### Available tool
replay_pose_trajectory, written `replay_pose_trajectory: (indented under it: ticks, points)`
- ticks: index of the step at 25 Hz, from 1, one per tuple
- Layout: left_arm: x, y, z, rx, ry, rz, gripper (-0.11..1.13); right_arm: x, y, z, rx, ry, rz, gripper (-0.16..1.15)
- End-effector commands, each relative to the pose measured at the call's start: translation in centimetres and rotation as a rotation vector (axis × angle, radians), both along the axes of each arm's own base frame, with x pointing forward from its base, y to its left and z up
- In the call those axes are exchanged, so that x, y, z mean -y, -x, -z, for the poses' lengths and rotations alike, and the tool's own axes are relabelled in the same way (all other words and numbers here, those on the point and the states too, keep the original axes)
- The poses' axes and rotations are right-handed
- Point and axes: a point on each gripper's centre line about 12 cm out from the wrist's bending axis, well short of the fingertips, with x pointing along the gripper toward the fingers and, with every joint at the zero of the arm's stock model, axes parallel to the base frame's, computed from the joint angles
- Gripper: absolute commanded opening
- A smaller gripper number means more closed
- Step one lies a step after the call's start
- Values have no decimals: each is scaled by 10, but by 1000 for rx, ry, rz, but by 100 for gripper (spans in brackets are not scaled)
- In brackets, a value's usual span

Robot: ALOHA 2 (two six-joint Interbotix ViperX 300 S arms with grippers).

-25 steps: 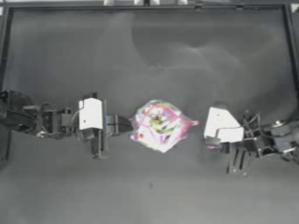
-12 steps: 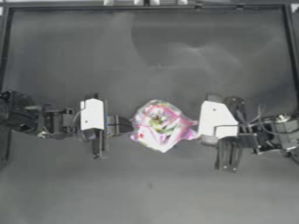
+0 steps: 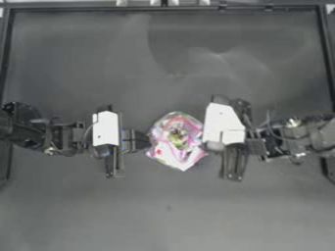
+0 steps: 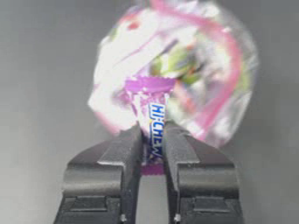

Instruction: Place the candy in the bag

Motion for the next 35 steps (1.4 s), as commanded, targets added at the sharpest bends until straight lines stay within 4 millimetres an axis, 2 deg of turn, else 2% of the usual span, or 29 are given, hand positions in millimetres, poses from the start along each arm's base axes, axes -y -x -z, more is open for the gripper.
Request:
replay_pose_trajectory:
  ticks: [1,6,13,27,30,35]
  points:
    - [0,-6,-13,44,-7,5,7,8,-12,-13,50,18,1,51]
    - [0,-6,-13,44,-6,4,7,14,-25,-7,46,38,-5,51]
    - [0,-5,-11,41,-7,4,7,12,-32,5,33,20,-11,51]
    - [0,-4,-12,46,-7,4,7,8,-33,12,41,-19,-9,54]
    - [0,-4,-11,44,-7,4,7,7,-34,12,53,-27,-12,63]
    - [0,-4,-11,44,-7,4,7,7,-34,11,55,-36,-5,97]
